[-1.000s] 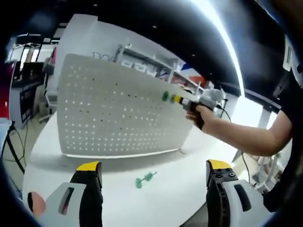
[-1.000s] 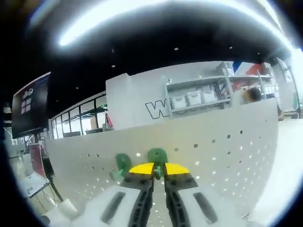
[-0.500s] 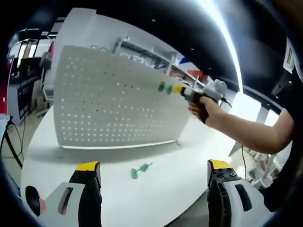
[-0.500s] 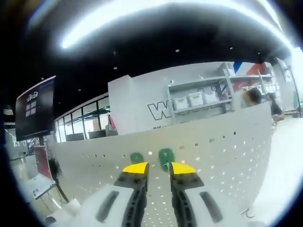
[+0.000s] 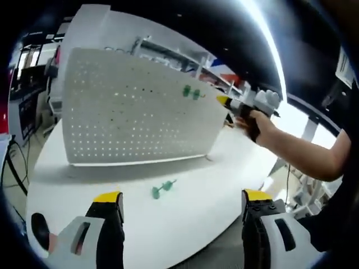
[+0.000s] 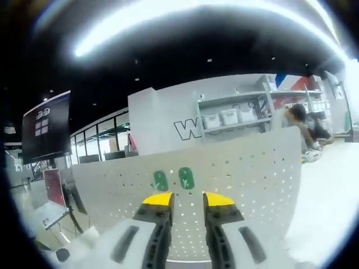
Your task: Insert the hook assembly into the mounting plate slot until the hook locks in place.
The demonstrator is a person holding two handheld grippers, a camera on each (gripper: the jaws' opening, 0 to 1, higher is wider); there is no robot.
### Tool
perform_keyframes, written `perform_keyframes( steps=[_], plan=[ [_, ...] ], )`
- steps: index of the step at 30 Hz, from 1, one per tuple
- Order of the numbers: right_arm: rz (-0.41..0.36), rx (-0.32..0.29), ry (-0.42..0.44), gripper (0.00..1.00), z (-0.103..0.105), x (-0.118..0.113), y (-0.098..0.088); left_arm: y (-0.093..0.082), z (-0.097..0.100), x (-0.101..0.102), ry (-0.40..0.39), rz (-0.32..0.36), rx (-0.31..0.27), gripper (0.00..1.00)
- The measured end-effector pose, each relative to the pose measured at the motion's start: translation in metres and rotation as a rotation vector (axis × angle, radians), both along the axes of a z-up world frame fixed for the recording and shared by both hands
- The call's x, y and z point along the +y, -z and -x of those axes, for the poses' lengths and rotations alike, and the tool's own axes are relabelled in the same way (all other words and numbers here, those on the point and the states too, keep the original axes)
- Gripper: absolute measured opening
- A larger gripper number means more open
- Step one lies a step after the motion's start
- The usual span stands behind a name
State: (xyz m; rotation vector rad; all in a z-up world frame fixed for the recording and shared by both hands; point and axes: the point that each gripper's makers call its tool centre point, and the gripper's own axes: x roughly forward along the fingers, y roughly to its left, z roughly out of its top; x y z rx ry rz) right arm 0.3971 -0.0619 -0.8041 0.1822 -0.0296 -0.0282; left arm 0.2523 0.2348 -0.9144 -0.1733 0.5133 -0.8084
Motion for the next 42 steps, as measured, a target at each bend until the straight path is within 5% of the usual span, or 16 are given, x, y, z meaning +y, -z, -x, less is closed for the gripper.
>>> perform_keyframes(
  steps=[9,12,24,42],
  plan=[
    [-0.019,0.094,-0.061,0.24,0.033,0.008,0.033,0.003,0.014,0.001,0.021,-0.028,-0.003,0.94],
    [-0.082,0.161,-0.1,0.25,0.042,0.013,0.056,0.004,0.017,0.004,0.013,-0.032,-0.002,0.95],
    [-0.073,0.322,-0.184,0.31,0.076,0.031,0.119,0.014,0.026,0.015,-0.005,-0.063,0.02,0.96],
    [-0.038,0.442,-0.277,0.31,0.121,0.06,0.159,0.017,0.031,0.026,-0.037,-0.069,0.031,0.92]
  ],
)
